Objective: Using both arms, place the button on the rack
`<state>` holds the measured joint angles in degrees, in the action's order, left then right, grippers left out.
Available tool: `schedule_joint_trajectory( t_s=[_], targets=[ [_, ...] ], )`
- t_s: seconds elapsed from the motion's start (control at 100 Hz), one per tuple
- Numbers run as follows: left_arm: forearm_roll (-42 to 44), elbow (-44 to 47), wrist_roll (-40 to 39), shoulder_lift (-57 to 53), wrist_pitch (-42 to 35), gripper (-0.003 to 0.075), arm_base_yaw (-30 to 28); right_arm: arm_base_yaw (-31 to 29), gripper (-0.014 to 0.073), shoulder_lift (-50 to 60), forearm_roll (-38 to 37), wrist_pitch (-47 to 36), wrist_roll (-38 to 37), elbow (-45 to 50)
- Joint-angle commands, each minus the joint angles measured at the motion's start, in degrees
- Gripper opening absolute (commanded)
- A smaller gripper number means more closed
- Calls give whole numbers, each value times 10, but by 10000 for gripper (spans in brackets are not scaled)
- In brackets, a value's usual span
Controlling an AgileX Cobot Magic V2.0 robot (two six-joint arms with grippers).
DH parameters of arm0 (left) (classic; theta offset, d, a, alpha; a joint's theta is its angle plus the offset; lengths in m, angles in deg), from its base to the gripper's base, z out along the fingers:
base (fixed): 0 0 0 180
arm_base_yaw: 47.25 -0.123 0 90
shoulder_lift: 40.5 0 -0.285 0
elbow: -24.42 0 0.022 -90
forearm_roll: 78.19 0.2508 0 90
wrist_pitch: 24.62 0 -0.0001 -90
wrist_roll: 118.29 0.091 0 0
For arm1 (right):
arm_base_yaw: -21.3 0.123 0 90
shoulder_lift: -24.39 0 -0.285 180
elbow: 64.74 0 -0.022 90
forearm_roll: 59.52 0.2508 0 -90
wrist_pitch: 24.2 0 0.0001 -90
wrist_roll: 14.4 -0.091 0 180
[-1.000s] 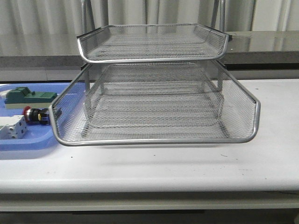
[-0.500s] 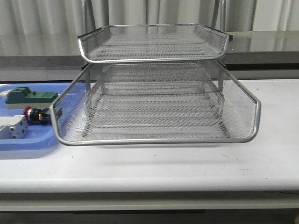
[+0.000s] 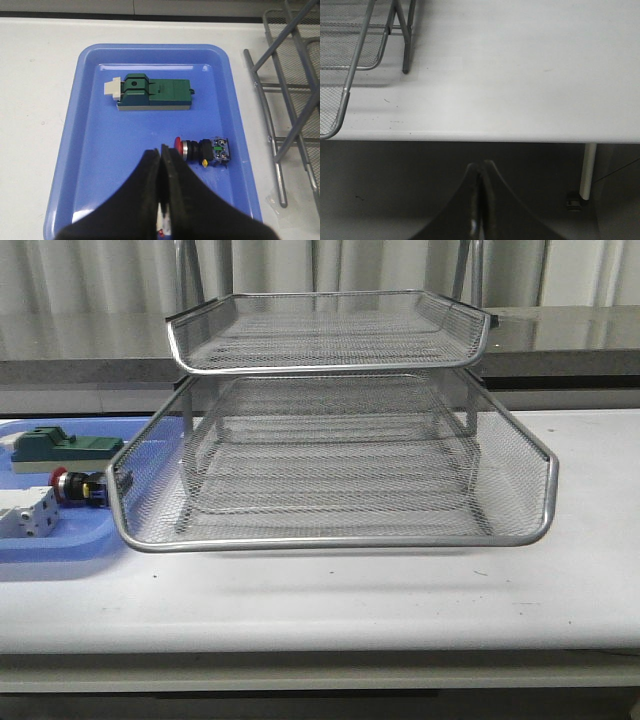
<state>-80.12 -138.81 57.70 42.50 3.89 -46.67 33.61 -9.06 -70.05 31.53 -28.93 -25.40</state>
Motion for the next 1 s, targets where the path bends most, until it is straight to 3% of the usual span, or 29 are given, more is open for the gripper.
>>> schedule_joint_trajectory(
  t_s=[0.0, 0.15, 0.22, 0.34, 0.46, 0.54, 0.87, 0.99],
  targets=[
    [4, -48, 0, 24, -28, -20, 3, -2, -109, -4, -15, -32, 1, -20],
    [4, -94, 0, 77, 2, -11, 3, -2, -109, -4, -15, -30, 1, -20],
    [4, -107, 0, 93, 18, 45, 3, -2, -109, -4, -15, -30, 1, -20],
    [5, -117, 6, 105, 33, 250, 3, -2, -109, -4, -15, -30, 1, -20],
    [5, -117, 29, 106, 34, 550, 3, -2, -109, -4, -15, -29, 1, -20],
    [5, -117, 29, 106, 31, 649, 3, -2, -109, -4, -15, -29, 1, -20],
    [-8, -118, 31, 106, 31, 619, 3, -2, -109, -4, -15, -28, 1, -20],
    [-14, -129, 90, 108, 38, 619, 3, -2, -109, -4, -15, -28, 1, -20]
  ],
)
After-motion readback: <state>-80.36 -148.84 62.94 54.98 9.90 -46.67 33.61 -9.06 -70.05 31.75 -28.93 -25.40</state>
